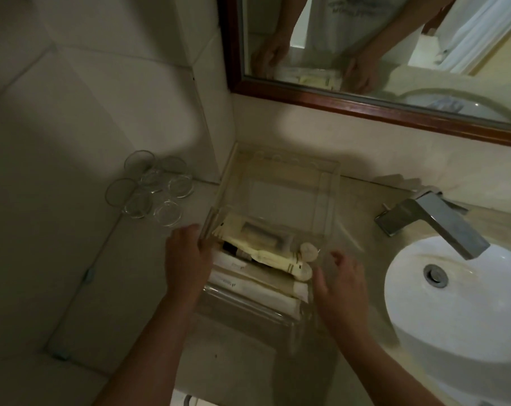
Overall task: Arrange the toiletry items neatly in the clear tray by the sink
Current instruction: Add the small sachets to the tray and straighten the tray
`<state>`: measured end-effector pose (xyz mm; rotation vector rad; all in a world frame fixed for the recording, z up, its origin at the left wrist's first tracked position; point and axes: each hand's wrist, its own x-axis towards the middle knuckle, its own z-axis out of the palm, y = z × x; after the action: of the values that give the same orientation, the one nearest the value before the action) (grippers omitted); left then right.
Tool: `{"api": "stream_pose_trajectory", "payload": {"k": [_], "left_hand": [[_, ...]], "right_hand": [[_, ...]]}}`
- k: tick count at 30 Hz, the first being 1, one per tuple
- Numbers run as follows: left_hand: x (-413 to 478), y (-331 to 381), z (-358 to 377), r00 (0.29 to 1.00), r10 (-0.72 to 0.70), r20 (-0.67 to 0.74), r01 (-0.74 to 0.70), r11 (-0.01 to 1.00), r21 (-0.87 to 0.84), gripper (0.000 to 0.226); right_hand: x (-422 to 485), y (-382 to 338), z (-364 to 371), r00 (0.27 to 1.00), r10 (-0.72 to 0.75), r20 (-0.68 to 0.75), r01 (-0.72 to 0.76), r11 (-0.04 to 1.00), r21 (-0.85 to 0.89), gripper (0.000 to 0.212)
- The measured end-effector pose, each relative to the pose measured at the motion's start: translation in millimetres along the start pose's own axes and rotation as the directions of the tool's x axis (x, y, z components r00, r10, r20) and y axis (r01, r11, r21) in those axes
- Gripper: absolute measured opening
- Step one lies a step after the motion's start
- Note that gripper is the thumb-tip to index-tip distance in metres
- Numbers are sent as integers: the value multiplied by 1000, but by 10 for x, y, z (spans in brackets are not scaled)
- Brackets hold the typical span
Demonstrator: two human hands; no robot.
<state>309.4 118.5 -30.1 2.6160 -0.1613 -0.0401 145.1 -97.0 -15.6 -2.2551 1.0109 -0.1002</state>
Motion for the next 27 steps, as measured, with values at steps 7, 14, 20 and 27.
{"api": "stream_pose_trajectory", "payload": {"k": [7,14,20,27], "left_hand": [[-109,-252,-4,969,-173,175,190,978,-90,22],[-154,-247,-65,974,-195,118,214,961,-178,17],[-175,-228,-30,971,-211,112,234,935,-268,16],[-123,-146,42,977,-188,98,208,941,-266,18]], "right_hand": [[-151,88,42,938,118,326,-91,991,-97,23],[-143,89,99,963,32,269,-6,995,-96,20],[33,64,86,971,-23,237,39,997,-62,23],[180,82,60,980,-26,199,43,996,-83,31]]}}
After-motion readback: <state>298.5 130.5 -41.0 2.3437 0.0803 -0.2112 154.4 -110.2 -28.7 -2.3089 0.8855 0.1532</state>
